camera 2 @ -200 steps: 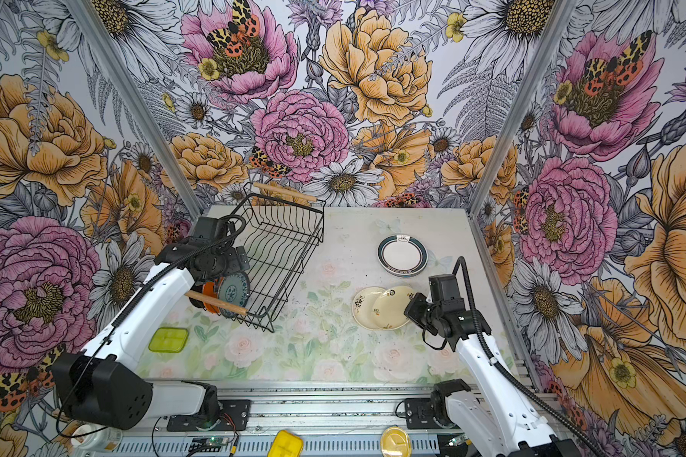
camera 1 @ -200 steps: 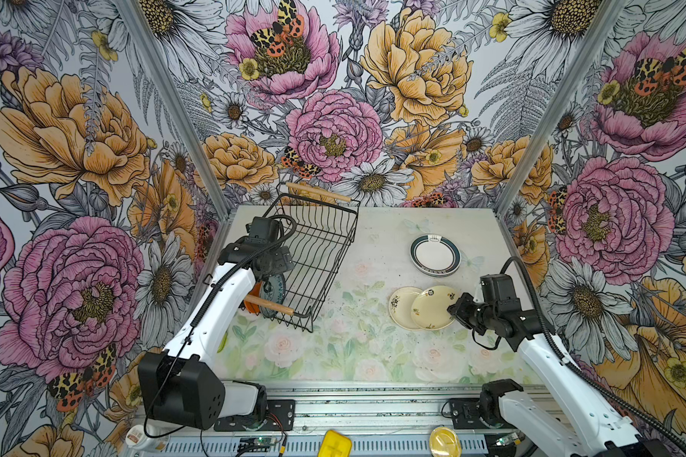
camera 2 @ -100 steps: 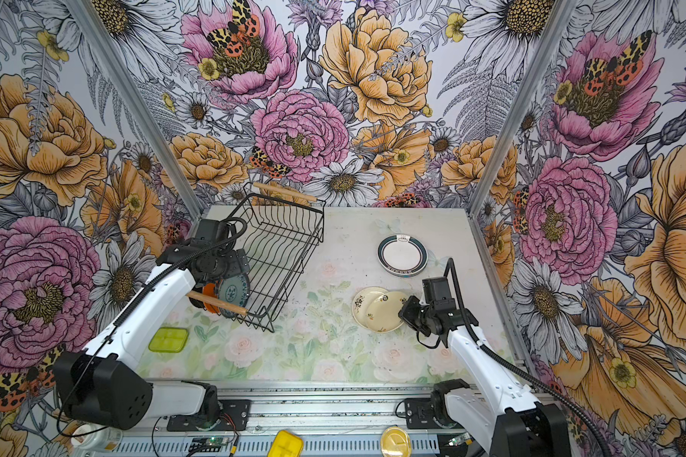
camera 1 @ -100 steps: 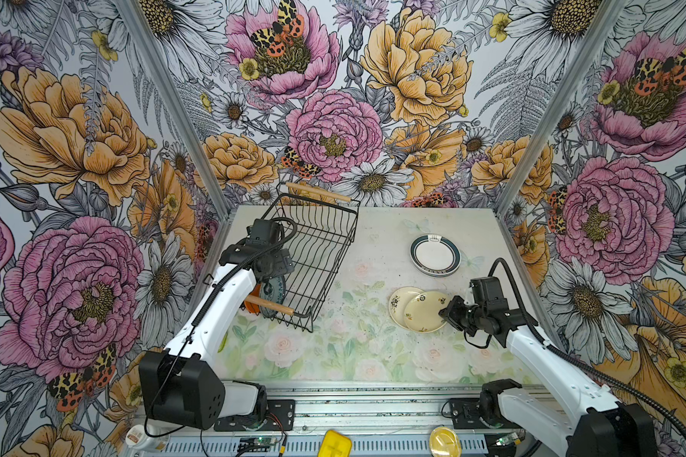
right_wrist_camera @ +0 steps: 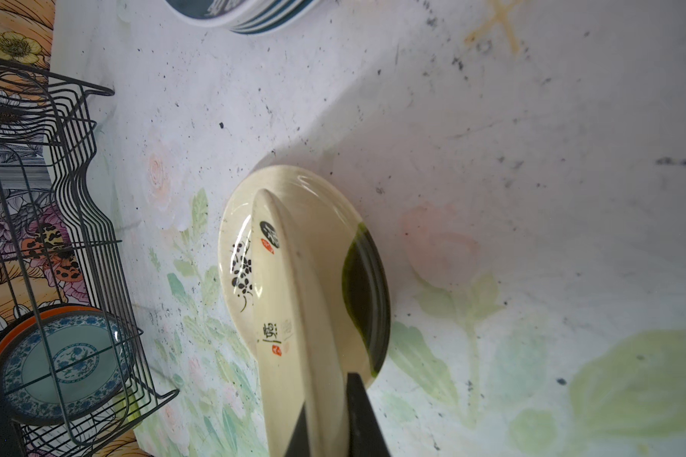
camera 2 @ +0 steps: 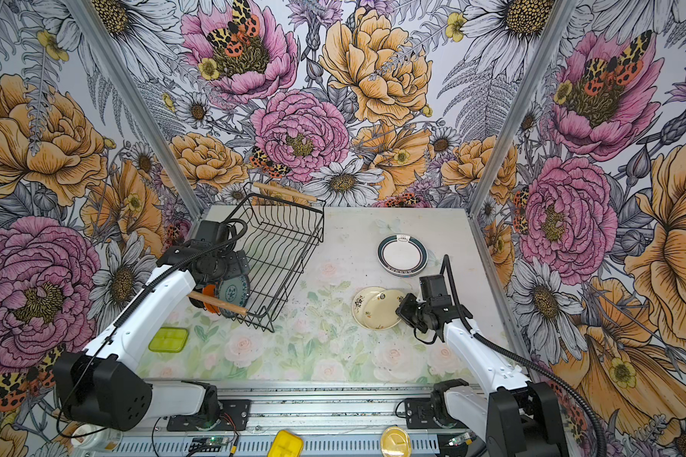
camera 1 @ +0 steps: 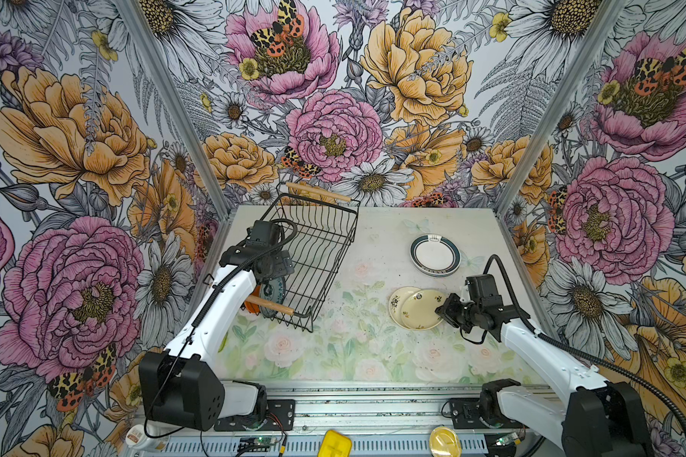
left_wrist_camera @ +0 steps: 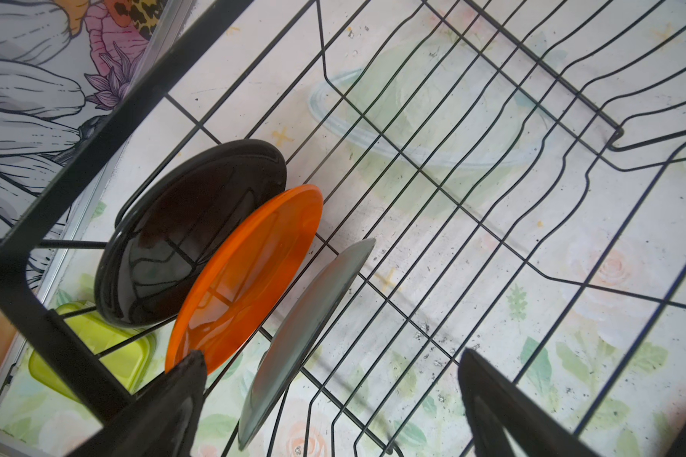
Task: Unload the plates from the dish rack
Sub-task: 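Lower the cream plate onto the flower-print plate with the right gripper while the left returns, then open the right gripper and release the plate onto the flower-print plate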
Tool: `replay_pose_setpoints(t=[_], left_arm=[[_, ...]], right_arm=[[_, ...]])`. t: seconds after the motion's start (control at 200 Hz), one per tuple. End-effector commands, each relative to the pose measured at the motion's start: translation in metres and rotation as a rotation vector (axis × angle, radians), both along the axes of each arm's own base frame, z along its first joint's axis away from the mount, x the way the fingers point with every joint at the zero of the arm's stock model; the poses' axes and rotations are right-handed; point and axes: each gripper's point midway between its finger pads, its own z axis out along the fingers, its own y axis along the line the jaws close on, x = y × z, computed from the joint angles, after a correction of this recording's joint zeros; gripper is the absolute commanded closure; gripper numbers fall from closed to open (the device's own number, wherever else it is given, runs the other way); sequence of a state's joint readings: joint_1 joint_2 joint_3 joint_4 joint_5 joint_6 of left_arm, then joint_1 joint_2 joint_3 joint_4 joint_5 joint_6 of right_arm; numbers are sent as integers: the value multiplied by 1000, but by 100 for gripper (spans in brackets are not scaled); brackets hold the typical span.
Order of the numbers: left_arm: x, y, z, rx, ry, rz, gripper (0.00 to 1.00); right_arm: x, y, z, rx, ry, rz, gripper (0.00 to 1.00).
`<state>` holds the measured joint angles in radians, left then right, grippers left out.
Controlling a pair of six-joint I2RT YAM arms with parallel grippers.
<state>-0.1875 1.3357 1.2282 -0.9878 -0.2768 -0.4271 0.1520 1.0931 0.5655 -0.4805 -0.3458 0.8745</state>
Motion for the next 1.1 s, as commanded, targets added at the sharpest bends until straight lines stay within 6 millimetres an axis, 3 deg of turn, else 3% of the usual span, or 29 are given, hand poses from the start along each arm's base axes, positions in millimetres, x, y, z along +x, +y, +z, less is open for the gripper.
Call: replay_pose_setpoints(t=[0.0, 0.245, 0.736, 1.096], left_arm=[[2, -1, 9, -1, -43, -17, 1], [2, -3, 6, -10, -38, -23, 1], [2, -5, 8, -20, -53, -39, 1], [2, -6, 7, -23, -48, -48, 1]], right_arm=[[5, 6, 2, 14, -22, 20, 100], [8, 10, -3, 7, -8, 35, 99], [11, 14, -16, -42, 32, 61, 57], [14, 17, -21, -106, 62, 83, 50]])
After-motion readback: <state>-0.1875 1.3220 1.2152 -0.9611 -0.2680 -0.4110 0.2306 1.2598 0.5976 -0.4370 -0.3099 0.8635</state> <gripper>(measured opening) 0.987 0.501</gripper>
